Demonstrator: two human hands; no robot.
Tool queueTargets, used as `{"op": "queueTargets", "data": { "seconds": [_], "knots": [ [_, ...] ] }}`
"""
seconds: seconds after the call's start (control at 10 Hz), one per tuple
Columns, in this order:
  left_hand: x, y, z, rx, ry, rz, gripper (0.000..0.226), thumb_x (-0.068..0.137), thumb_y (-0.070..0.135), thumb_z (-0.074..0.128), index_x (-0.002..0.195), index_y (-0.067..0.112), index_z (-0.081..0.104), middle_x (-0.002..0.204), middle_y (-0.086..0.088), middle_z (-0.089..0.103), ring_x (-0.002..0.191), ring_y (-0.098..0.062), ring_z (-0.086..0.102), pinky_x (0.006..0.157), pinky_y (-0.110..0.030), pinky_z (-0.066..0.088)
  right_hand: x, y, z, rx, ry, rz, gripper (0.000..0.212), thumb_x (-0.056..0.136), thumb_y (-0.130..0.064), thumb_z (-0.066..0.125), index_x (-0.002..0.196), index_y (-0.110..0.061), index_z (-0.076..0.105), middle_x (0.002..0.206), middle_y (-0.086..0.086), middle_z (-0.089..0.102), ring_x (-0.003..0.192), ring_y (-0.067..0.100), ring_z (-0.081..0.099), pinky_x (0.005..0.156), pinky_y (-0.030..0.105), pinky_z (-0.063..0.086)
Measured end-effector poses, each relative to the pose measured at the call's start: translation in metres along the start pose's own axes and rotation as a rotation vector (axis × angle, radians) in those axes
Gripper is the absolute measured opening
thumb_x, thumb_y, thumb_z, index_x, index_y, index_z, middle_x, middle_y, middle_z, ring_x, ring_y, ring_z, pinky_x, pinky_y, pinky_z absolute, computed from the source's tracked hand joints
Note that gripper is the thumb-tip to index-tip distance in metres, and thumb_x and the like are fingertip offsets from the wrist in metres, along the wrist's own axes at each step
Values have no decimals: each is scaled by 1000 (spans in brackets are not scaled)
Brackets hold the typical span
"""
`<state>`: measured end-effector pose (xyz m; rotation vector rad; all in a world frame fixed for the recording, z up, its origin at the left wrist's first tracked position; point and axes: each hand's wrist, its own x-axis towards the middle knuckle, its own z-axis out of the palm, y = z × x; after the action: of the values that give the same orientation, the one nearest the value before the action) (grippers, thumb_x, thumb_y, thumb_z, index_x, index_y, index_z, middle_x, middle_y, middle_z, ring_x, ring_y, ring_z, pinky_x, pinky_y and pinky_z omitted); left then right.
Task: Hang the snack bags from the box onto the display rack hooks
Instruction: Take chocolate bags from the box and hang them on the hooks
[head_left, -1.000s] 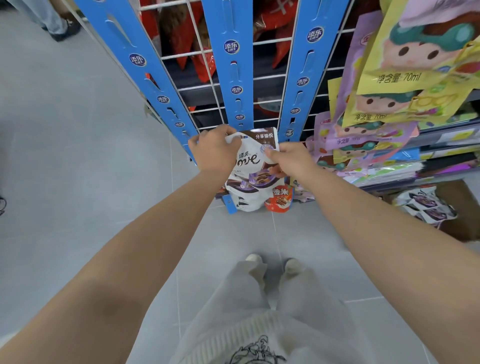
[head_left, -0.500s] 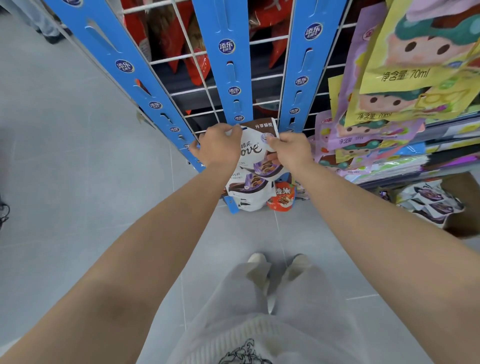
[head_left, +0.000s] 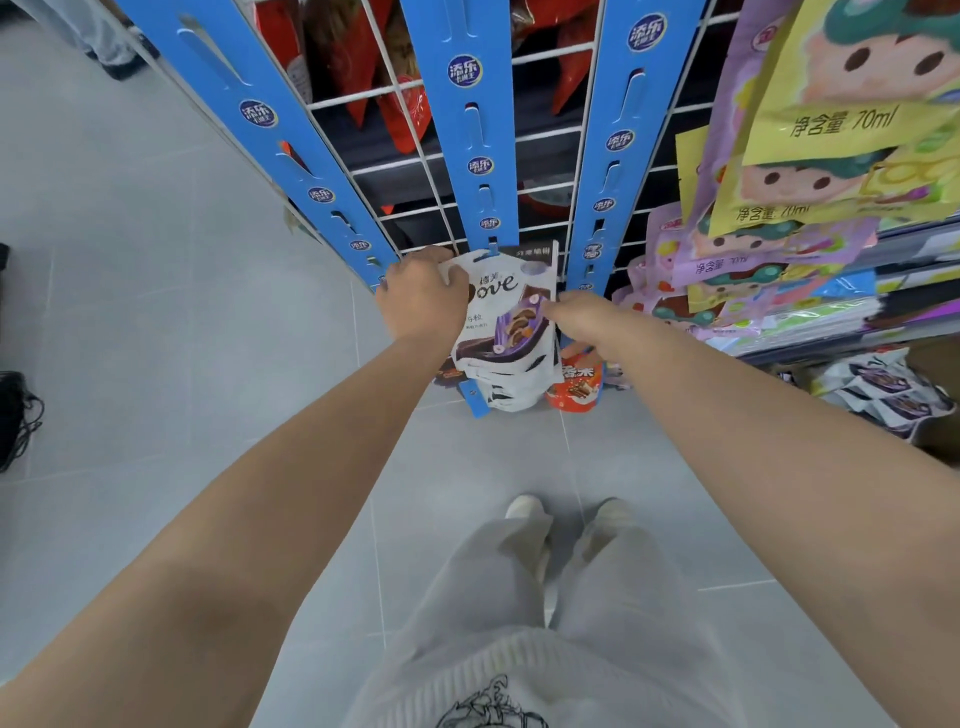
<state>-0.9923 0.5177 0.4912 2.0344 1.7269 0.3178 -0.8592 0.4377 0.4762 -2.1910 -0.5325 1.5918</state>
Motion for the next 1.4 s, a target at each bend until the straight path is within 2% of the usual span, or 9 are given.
{"op": "queueTargets", "data": {
  "seconds": [0.3, 0.4, 0.6, 0.7, 0.8, 1.0, 1.2, 1.3, 1.4],
  "knots": [
    [-15, -7, 5, -12, 34, 238, 28, 88, 19, 56, 115, 16, 64, 119, -4, 61, 112, -22, 52, 97, -39, 43, 0, 13, 2, 140, 24, -106, 34, 95, -25, 48, 126, -11, 48, 125, 11, 56, 102, 27, 60, 85, 39, 50],
    [-12, -3, 16, 51, -282, 211, 51, 88, 22, 58, 137, 18, 44, 142, -4, 44, 126, -24, 44, 104, -43, 39, -5, 15, -2, 133, 38, -126, 34, 94, -26, 51, 123, -8, 50, 124, 13, 58, 106, 28, 61, 86, 39, 51],
    [-22, 11, 30, 277, -503, 76, 74, 88, 33, 57, 148, 21, 15, 150, -4, 31, 132, -30, 39, 106, -48, 37, -23, 41, -16, 178, 83, -119, 36, 94, -18, 47, 125, 1, 48, 123, 22, 55, 115, 37, 57, 95, 44, 48],
    [-30, 32, 43, 286, -639, 99, 42, 86, 33, 50, 121, 10, 49, 121, -10, 56, 105, -29, 55, 91, -35, 46, -31, 65, -31, 200, 76, -96, 26, 95, -18, 46, 117, -6, 52, 108, 18, 57, 99, 32, 62, 85, 42, 53],
    [-49, 81, 65, 343, -751, 299, 18, 92, 20, 48, 83, 6, 54, 91, -12, 53, 89, -24, 50, 75, -29, 38, -37, 102, -63, 238, 90, -59, 9, 96, -18, 45, 100, -12, 50, 84, 6, 52, 68, 20, 54, 57, 28, 48],
    [-110, 197, 168, 340, -889, 488, 32, 92, 24, 52, 117, 7, 60, 126, -14, 56, 114, -30, 53, 91, -31, 42, -44, 214, -165, 212, 228, -29, 21, 96, -16, 43, 77, -23, 47, 88, 4, 48, 67, 15, 42, 62, 23, 38],
    [-177, 320, 303, 359, -928, 540, 32, 91, 21, 53, 116, 3, 59, 123, -18, 58, 113, -31, 56, 95, -33, 45, -30, 366, -295, 461, 338, 111, 4, 95, -17, 48, 94, -19, 51, 90, 5, 51, 66, 16, 49, 56, 19, 40],
    [-192, 362, 367, 343, -898, 498, 29, 89, 18, 53, 113, 4, 60, 119, -19, 59, 111, -33, 56, 94, -37, 47, -15, 429, -355, 554, 389, 181, 9, 94, -13, 47, 99, -13, 54, 96, 10, 51, 85, 19, 48, 73, 37, 50],
    [-205, 392, 433, 374, -919, 482, 28, 89, 15, 52, 112, 1, 60, 121, -21, 58, 111, -33, 55, 92, -37, 48, 6, 482, -401, 634, 407, 234, 20, 93, -12, 48, 111, -10, 58, 84, 5, 54, 77, 17, 47, 66, 29, 47]
  ]
}}
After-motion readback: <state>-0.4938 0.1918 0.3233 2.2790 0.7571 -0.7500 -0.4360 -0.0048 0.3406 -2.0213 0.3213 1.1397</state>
